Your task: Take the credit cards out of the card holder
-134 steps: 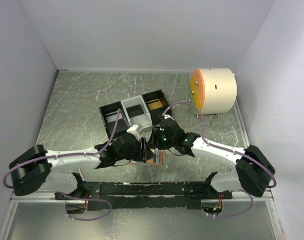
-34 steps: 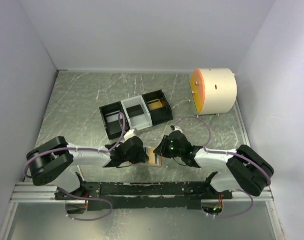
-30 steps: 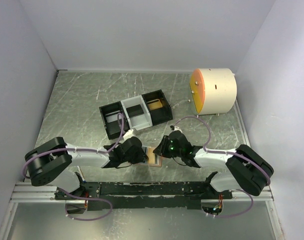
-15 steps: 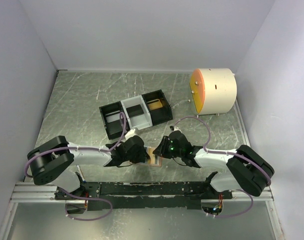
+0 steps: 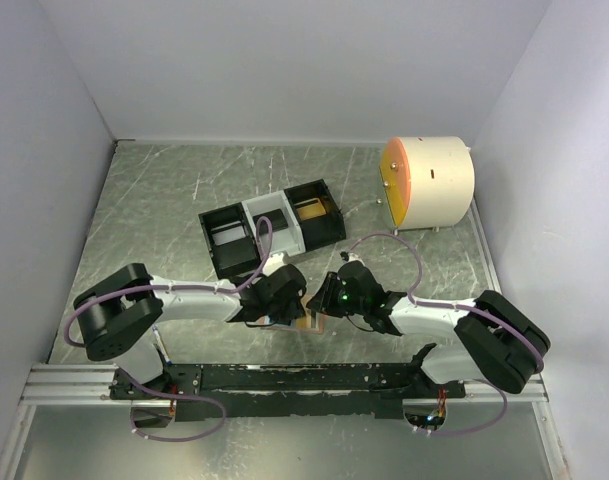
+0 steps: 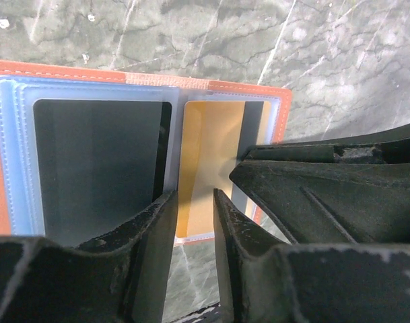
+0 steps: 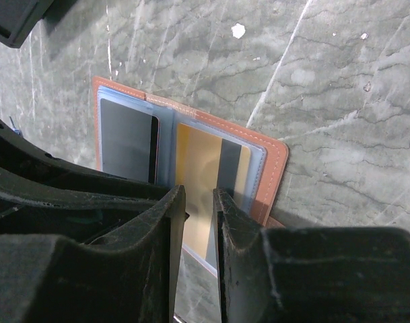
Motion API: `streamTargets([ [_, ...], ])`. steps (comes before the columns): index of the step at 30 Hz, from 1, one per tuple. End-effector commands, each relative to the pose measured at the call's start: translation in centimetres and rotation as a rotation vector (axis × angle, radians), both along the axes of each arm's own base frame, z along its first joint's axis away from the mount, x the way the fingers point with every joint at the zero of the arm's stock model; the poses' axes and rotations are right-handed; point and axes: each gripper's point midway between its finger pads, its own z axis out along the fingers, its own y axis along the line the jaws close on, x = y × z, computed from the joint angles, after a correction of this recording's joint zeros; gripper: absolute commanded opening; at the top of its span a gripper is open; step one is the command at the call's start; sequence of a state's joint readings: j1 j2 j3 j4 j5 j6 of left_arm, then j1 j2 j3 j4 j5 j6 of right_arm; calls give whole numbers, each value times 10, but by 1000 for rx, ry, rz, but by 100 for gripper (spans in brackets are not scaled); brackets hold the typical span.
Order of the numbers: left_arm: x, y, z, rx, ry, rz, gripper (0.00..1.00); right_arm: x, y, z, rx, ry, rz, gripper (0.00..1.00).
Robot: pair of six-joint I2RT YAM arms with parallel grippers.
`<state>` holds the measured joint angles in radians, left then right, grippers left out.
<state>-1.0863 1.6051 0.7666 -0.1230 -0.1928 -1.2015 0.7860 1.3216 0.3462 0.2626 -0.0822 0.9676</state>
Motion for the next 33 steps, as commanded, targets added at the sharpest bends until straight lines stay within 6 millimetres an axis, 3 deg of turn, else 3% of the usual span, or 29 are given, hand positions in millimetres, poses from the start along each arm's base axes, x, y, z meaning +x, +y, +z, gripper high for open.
streamTargets([
  [1, -10, 29, -33, 161, 30, 15, 43, -32, -40, -47, -189, 137, 8, 25],
  [9, -7, 41, -23, 195, 3, 43, 54, -31, -39, -47, -184, 139, 7, 25],
  [16, -7, 41, -25, 234, 9, 40, 53, -32, -40, -45, -176, 136, 2, 25],
  [22, -6, 39, -21, 231, -3, 30, 54, -32, -30, -31, -114, 126, 38, 23],
  [27, -7, 36, -22, 225, -3, 21, 54, -24, -26, -14, -102, 84, 40, 28],
  [33, -7, 35, -22, 226, -7, 19, 54, -21, -27, -13, -132, 77, 48, 29],
])
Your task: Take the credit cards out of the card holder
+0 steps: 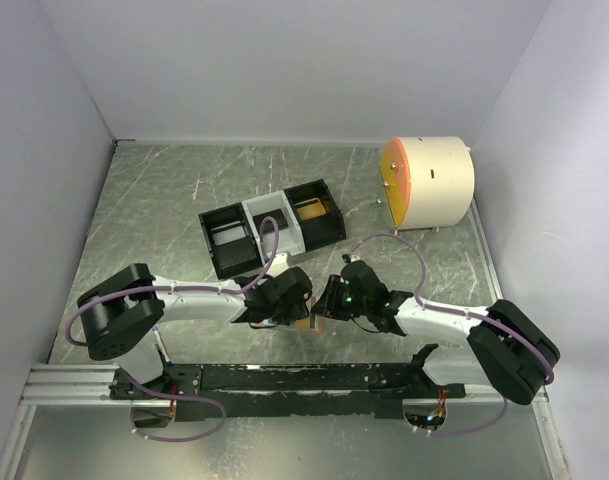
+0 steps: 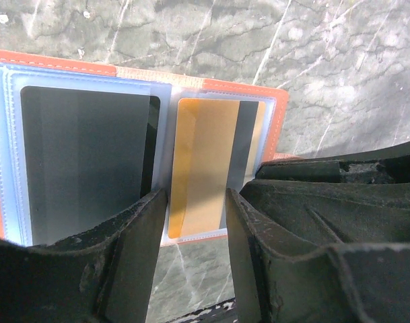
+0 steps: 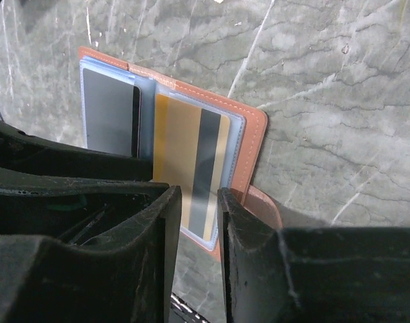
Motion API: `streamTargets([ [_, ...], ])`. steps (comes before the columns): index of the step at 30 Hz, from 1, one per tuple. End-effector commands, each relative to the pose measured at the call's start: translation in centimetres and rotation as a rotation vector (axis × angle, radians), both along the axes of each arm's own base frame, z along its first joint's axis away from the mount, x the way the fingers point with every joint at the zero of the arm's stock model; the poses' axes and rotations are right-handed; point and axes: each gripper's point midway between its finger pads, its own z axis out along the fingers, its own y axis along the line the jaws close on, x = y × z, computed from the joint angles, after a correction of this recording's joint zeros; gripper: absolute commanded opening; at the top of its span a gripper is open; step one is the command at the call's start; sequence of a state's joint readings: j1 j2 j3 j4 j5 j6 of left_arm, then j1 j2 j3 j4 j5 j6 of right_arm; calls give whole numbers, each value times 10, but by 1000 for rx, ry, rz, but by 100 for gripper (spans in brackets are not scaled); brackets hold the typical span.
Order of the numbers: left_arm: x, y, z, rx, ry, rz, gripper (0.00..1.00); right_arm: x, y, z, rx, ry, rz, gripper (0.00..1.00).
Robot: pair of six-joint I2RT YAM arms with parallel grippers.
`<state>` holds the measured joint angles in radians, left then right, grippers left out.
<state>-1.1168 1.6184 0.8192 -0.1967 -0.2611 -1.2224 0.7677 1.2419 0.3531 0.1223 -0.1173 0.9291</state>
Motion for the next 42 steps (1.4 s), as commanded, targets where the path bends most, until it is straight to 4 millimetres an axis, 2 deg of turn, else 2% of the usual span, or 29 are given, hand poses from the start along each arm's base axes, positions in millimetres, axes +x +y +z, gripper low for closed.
streamTargets([
  [1, -8, 36, -26, 177, 22, -3, 54, -10, -15, -17, -95, 49, 20, 29],
  [4, -9, 35, -27, 173, 23, -7, 54, -14, -13, -24, -93, 74, 30, 28],
  [10, -12, 36, -34, 155, 35, 3, 54, -16, -29, -40, -139, 101, -41, 23],
  [14, -13, 29, -34, 86, 30, 4, 52, -21, -29, -46, -127, 127, -27, 22],
  [21, -9, 15, -19, -13, -5, 4, 37, -23, -28, -47, -118, 130, -21, 22],
  [29, -8, 1, -1, -157, -36, 2, 27, -25, -25, -48, -101, 135, -6, 22],
  [37, -8, -9, 22, -333, -84, -2, 28, -32, -23, -50, -61, 158, 4, 22],
  [42, -8, -11, 26, -363, -96, -9, 28, -34, -21, -49, -38, 164, 5, 22],
])
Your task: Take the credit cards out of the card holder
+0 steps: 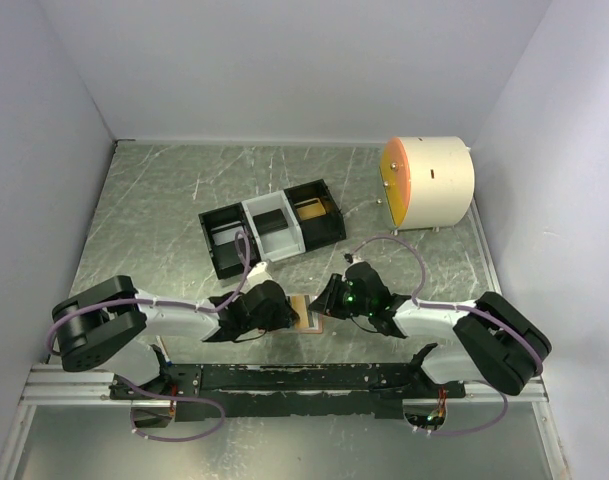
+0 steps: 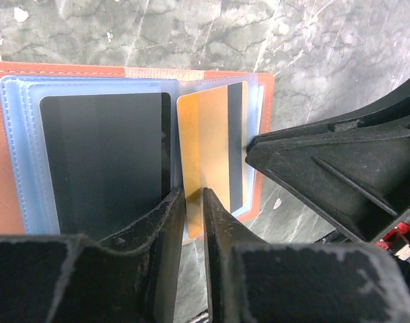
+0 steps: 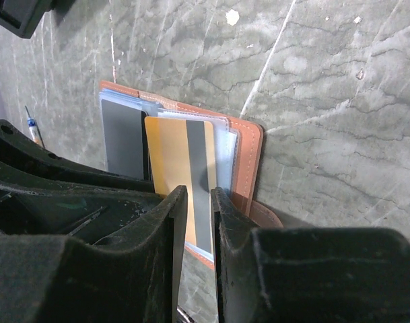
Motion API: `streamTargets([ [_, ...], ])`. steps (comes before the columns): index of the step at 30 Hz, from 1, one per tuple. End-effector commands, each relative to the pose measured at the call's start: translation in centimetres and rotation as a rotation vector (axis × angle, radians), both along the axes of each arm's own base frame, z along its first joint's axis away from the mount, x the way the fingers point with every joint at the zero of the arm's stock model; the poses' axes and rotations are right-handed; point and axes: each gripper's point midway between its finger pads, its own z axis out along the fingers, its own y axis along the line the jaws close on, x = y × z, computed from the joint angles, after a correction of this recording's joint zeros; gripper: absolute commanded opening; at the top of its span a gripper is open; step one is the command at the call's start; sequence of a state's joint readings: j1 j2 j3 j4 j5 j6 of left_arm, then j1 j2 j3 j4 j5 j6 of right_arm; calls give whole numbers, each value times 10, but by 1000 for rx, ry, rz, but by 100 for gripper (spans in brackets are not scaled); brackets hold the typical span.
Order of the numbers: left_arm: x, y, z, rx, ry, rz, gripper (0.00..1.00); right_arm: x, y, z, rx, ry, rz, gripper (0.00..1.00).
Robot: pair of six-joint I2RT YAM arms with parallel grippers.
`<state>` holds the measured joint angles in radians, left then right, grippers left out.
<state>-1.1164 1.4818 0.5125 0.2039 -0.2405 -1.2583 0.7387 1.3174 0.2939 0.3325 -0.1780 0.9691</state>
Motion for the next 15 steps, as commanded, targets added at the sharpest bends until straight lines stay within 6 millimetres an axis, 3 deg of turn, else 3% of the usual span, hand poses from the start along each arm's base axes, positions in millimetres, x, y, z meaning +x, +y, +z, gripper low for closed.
streamTargets([
  [1, 2, -22, 26, -133, -31, -26, 28, -40, -29, -45, -132, 167, 24, 22],
  [9, 3, -28, 39, -242, -69, -25, 26, -44, -27, -47, -108, 182, 36, 22],
  [15, 1, -25, 36, -249, -57, -23, 10, -42, -30, -47, -119, 179, 22, 23],
])
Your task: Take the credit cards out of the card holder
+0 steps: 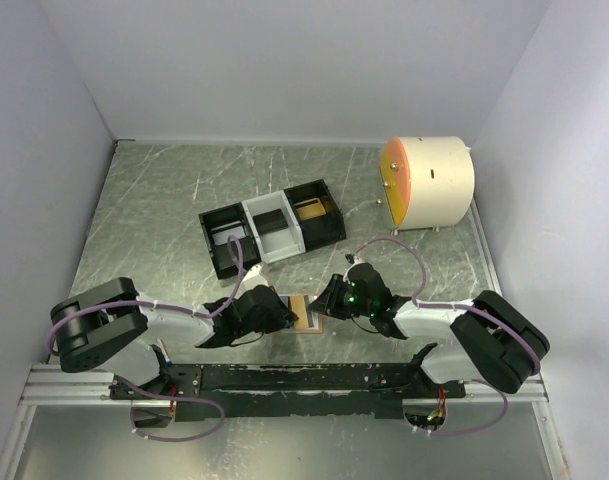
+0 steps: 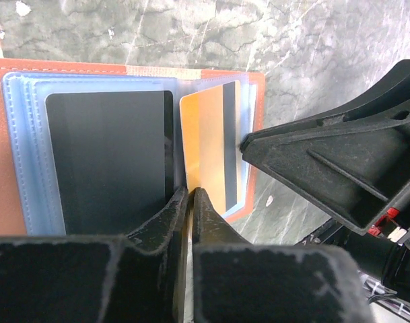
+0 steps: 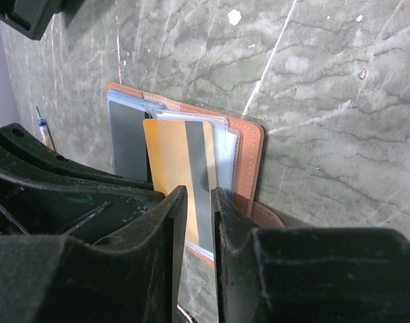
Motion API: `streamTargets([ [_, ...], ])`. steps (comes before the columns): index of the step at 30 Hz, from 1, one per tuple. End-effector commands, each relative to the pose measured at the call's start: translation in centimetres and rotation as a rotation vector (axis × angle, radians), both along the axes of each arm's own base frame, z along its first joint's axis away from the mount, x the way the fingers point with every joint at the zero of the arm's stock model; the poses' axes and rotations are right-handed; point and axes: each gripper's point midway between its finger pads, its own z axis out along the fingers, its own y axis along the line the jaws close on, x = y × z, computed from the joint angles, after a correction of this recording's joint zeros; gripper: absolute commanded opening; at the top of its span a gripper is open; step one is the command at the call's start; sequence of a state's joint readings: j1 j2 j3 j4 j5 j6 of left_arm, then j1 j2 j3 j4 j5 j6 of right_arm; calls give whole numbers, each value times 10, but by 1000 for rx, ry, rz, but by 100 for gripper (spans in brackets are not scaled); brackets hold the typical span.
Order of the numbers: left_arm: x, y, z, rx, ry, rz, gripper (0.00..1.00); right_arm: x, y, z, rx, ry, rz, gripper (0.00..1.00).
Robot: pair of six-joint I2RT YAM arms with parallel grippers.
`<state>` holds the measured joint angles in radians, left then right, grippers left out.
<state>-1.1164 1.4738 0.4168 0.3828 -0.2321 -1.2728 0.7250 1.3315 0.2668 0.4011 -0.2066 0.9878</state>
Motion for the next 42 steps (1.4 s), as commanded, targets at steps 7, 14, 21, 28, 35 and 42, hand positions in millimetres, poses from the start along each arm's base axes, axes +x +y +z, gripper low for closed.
streamTargets([
  [7, 1, -13, 32, -88, -20, -10, 7, -33, -43, -49, -200, 166, -12, 24],
  [14, 0, 2, 31, -14, -16, 8, 7, -30, -41, -46, -190, 161, -1, 24],
  [21, 0, 5, 29, 17, -15, -2, 7, -27, -33, -37, -159, 141, 29, 25],
  [28, 0, 0, 27, 49, -2, -14, 7, -8, -20, 15, -71, -61, 78, 29],
  [35, 1, 1, 28, 51, -9, -14, 7, -5, 4, 37, -44, -81, 222, 30],
  [42, 1, 2, 32, 60, -14, -18, 7, -10, 3, 1, -87, 59, 194, 30],
])
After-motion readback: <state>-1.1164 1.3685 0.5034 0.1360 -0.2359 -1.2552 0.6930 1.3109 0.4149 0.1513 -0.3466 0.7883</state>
